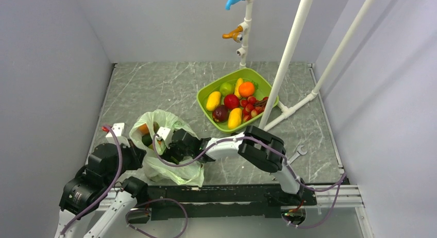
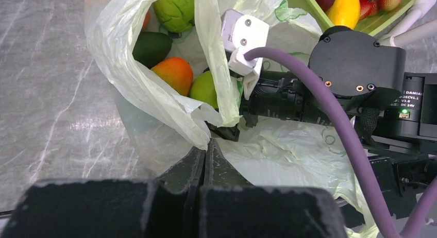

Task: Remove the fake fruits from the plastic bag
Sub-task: Take out the fake fruit from the plastic bag.

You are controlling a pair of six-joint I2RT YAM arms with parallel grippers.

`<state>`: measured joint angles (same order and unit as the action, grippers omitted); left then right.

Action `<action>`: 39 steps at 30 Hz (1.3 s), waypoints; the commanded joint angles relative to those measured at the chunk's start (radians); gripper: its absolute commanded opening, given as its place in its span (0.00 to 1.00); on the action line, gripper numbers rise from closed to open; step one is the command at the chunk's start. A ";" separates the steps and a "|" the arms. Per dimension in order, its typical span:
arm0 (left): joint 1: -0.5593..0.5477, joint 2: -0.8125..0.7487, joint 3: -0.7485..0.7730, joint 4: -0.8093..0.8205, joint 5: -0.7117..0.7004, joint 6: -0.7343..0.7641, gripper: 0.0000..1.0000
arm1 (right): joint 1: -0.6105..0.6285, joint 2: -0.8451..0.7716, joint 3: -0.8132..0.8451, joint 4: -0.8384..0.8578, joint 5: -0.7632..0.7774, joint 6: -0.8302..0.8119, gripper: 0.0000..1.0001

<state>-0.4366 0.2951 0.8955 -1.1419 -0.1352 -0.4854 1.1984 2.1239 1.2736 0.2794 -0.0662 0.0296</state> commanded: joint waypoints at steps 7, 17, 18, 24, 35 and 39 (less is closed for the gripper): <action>-0.004 -0.005 -0.036 0.054 0.034 -0.022 0.00 | -0.004 -0.168 -0.078 0.076 0.059 0.044 0.26; -0.003 0.121 -0.046 0.062 0.096 0.021 0.00 | -0.028 -0.404 -0.219 0.191 0.141 0.110 0.06; -0.003 0.127 -0.047 0.064 0.100 0.024 0.00 | -0.033 -0.418 -0.231 0.201 0.140 0.114 0.04; -0.002 0.126 -0.052 0.070 0.108 0.030 0.00 | -0.077 -0.486 -0.297 0.248 0.011 0.193 0.00; 0.004 0.127 -0.049 0.063 0.089 0.017 0.00 | -0.088 -0.618 -0.309 0.240 -0.508 0.310 0.00; 0.004 0.127 -0.049 0.064 0.093 0.018 0.00 | -0.089 -0.697 -0.363 0.225 -0.531 0.309 0.00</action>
<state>-0.4355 0.4206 0.8417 -1.1038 -0.0471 -0.4721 1.1076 1.5242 0.9390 0.4587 -0.4732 0.3145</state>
